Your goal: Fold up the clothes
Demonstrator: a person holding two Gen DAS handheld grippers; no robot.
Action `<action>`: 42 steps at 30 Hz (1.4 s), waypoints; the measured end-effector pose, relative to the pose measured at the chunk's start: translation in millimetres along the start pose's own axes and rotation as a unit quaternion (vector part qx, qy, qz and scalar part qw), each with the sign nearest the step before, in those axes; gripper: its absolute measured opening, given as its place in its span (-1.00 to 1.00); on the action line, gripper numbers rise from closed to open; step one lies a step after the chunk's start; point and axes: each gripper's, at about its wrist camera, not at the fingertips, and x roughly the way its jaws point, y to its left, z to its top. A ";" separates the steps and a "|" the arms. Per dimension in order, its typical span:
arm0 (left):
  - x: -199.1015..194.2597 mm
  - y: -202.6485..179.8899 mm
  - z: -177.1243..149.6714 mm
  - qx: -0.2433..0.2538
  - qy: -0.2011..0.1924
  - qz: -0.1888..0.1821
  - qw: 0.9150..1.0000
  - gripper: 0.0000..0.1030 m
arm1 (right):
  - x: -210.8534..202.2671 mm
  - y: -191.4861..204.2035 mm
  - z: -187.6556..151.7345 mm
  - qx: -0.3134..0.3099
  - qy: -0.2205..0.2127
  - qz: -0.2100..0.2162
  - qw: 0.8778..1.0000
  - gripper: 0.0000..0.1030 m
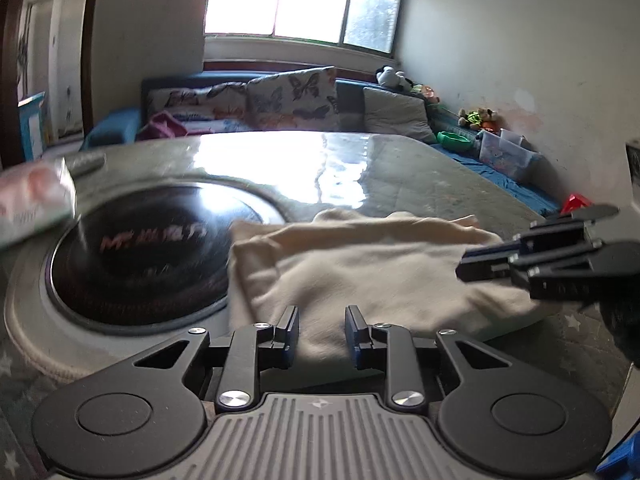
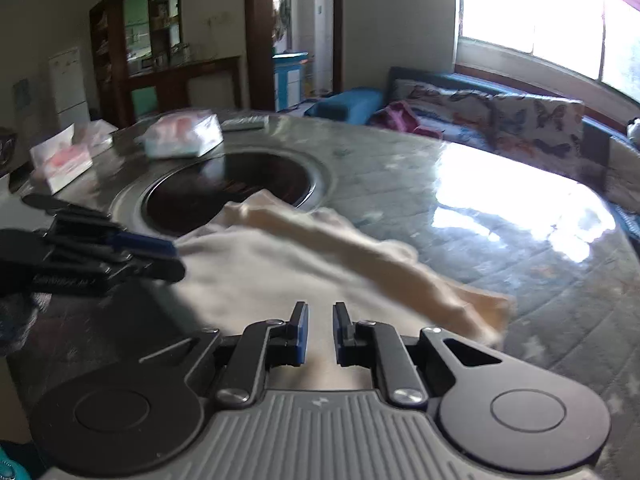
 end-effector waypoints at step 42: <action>99.3 10.3 70.3 0.006 0.045 0.005 0.999 -0.47 | 67.2 -36.6 47.4 0.029 0.023 -0.017 0.999 -0.78</action>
